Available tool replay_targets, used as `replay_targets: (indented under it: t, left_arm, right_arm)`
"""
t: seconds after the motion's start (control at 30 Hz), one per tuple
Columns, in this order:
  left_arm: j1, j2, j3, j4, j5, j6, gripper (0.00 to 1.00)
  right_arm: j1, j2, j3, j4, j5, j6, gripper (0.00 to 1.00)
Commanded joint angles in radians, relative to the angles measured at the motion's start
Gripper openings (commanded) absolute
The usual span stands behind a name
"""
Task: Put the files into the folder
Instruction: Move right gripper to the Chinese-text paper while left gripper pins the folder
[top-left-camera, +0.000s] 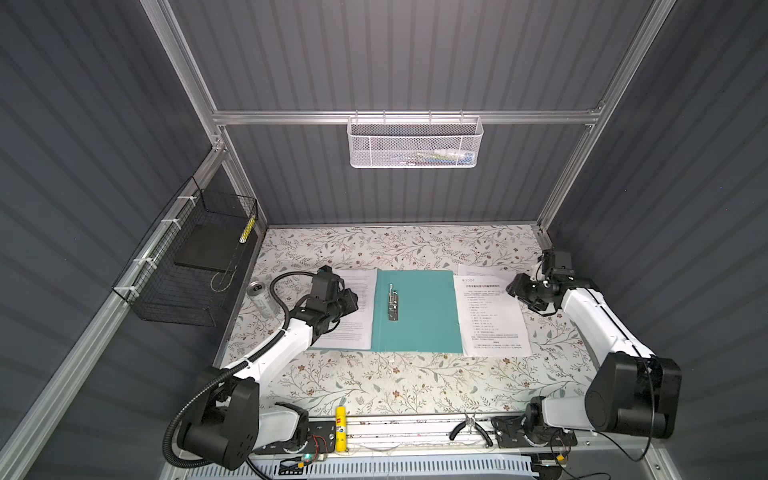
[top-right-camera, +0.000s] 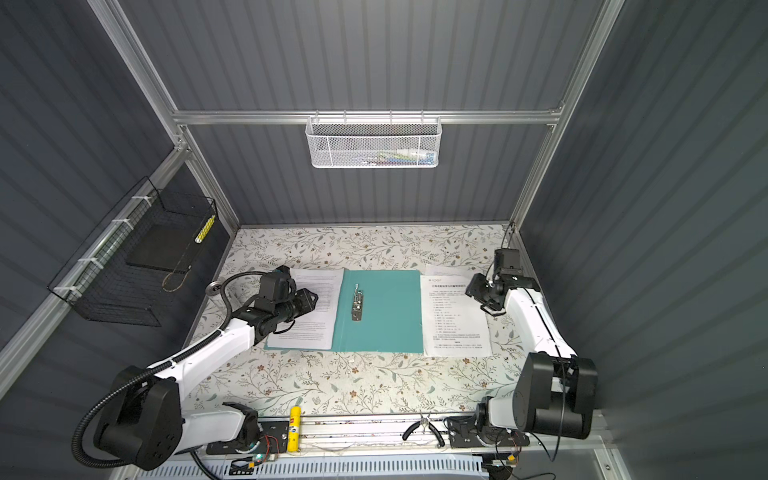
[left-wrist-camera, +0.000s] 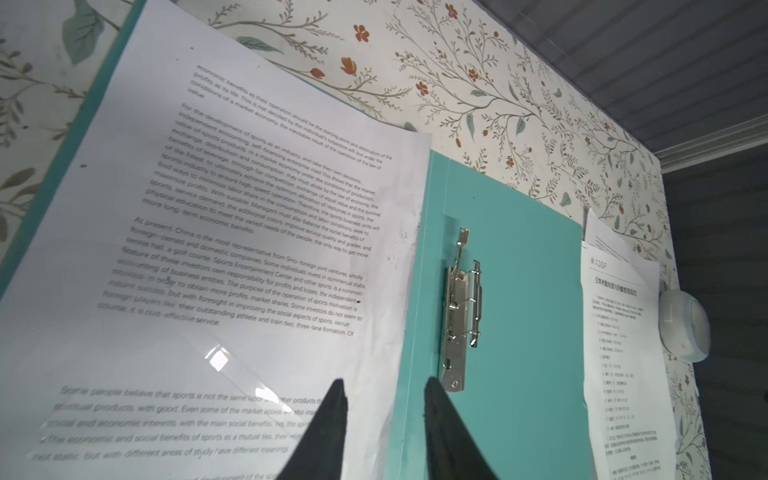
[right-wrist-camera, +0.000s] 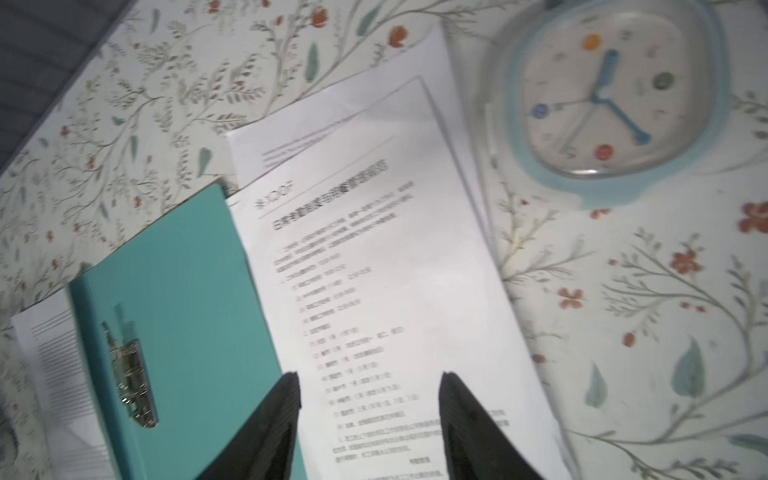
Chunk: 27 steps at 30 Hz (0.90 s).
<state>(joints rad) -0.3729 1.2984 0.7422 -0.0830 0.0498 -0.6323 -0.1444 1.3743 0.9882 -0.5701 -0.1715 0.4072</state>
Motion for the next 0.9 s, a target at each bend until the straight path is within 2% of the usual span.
replay_targets:
  t: [0.0, 0.2, 0.5, 0.87]
  left_arm:
    - [-0.009, 0.025, 0.043, 0.042, 0.050, 0.047, 0.34]
    - [-0.020, 0.079, 0.046, 0.099, 0.099, 0.043, 0.35]
    - [-0.024, 0.116, 0.039, 0.125, 0.133, 0.045, 0.35]
    - [-0.026, 0.122, 0.011, 0.149, 0.134, 0.025, 0.35]
  right_arm:
    - [-0.039, 0.014, -0.021, -0.017, 0.037, -0.007, 0.57]
    - [-0.087, 0.105, -0.066, -0.015, 0.095, 0.018, 0.58]
    - [-0.103, 0.189, -0.115, 0.023, 0.110, 0.044, 0.58]
    - [-0.132, 0.228, -0.135, 0.089, -0.020, 0.049, 0.56]
